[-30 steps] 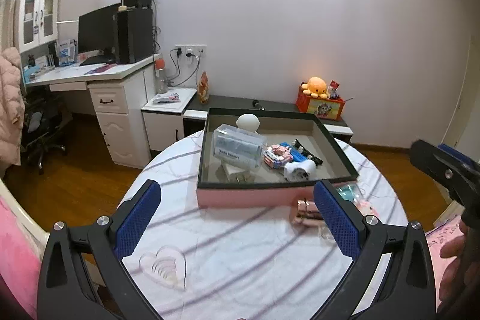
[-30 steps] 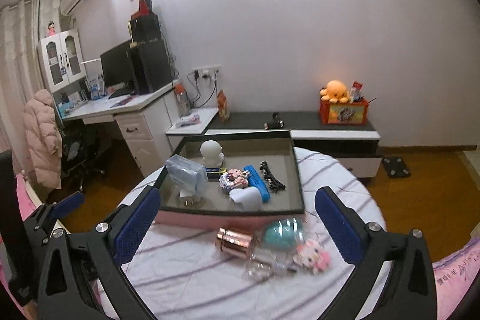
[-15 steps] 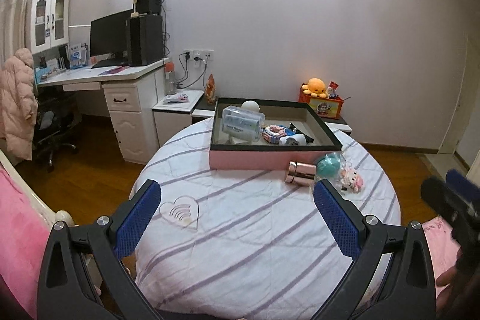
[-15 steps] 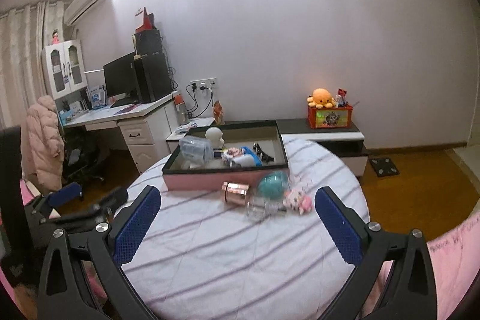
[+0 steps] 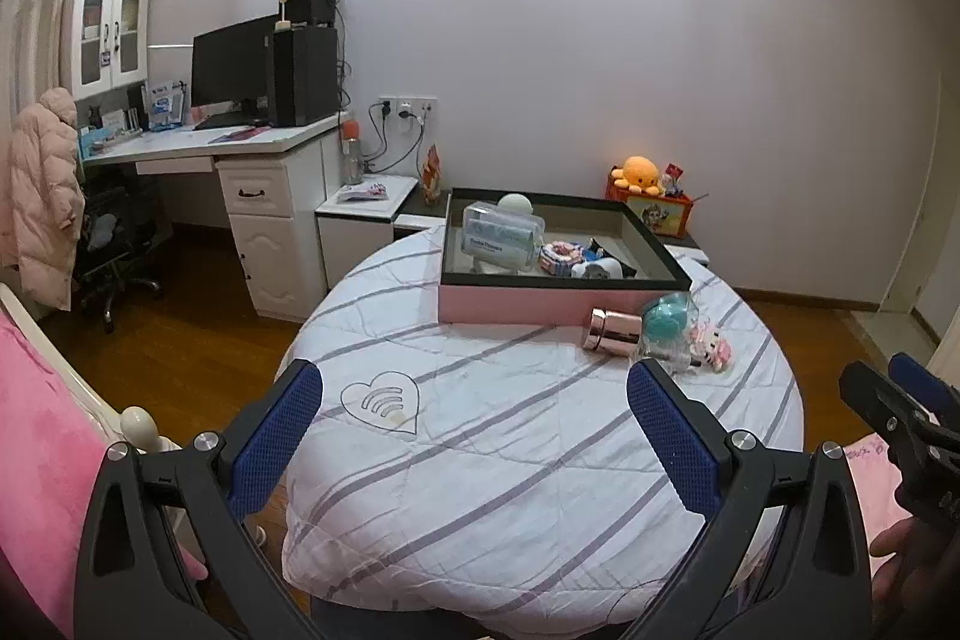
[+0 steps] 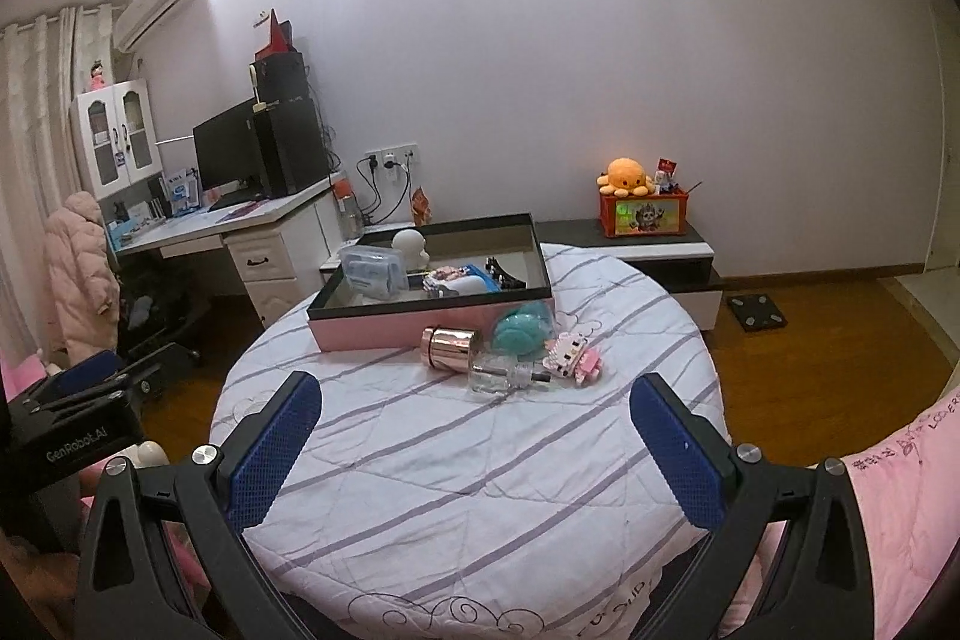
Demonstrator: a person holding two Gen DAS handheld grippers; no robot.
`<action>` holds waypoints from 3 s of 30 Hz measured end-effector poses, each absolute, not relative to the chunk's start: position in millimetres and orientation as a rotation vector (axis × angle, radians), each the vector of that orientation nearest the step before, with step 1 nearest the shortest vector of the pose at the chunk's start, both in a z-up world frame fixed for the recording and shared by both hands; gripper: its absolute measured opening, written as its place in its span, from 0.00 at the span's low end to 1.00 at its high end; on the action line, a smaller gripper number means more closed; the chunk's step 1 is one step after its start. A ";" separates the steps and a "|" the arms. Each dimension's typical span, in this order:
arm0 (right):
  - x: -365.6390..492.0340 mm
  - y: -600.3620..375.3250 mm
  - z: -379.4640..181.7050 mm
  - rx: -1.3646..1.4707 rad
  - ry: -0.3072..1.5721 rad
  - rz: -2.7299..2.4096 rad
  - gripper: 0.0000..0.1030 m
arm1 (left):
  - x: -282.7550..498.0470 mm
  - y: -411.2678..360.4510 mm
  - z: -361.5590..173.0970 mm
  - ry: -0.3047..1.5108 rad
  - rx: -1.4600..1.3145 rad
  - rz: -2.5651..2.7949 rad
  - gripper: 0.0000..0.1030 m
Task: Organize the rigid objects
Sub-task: 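Open both tools and withdraw them from the tray toward the remaining items, then grasp the copper cup with the left tool while the right tool grasps the pink block cat, then lower the copper cup with the left tool while the right tool lowers the block cat into the tray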
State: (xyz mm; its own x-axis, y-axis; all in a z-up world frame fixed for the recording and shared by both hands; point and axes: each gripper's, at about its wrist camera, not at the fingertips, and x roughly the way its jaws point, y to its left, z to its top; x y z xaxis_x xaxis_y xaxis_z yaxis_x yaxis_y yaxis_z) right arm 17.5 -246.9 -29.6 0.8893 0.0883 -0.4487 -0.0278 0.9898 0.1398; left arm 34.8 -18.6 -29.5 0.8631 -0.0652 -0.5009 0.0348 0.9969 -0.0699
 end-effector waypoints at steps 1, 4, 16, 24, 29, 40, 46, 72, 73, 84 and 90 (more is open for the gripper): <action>17.7 -246.9 -30.2 0.132 0.474 0.060 1.00 | 35.7 -20.9 -31.1 0.531 -0.055 -0.058 1.00; 18.4 -248.1 -32.5 0.134 0.481 0.059 1.00 | 37.3 -25.9 -34.7 0.539 -0.043 -0.068 1.00; 49.2 -267.4 -63.6 0.122 0.572 0.002 1.00 | 91.1 -54.2 -73.0 0.653 -0.049 -0.144 1.00; 97.6 -289.6 -97.9 0.078 0.687 -0.037 1.00 | 151.7 -88.1 -94.5 0.716 -0.039 -0.188 1.00; 129.2 -300.6 -113.4 0.056 0.736 -0.045 1.00 | 186.7 -111.1 -108.9 0.774 -0.036 -0.230 1.00; 181.5 -320.3 -123.1 0.059 0.770 -0.049 1.00 | 235.8 -144.1 -134.7 0.833 0.009 -0.189 1.00; 208.1 -321.5 -135.0 0.061 0.806 -0.034 1.00 | 250.0 -143.3 -144.3 0.852 -0.019 -0.179 1.00; 208.4 -307.8 -130.3 0.074 0.811 0.071 0.46 | 222.1 -113.3 -142.6 0.848 -0.080 -0.220 0.53; 206.7 -307.1 -125.8 0.077 0.805 0.077 0.46 | 218.5 -110.2 -139.3 0.839 -0.079 -0.218 0.53; 203.4 -273.1 -73.2 0.059 0.718 0.167 0.46 | 211.7 -76.9 -93.6 0.741 -0.082 -0.201 0.53; 216.1 -254.5 -53.5 0.042 0.688 0.206 0.46 | 221.8 -63.4 -68.5 0.693 -0.077 -0.202 0.53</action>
State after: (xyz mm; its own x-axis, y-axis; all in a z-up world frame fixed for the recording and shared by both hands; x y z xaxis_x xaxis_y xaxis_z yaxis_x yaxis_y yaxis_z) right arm 216.1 -254.5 -53.5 0.7529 0.2027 -0.6261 -0.1750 0.9788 0.1064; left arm 221.8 -63.4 -68.5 0.7509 -0.2098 -0.6262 0.1588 0.9777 -0.1370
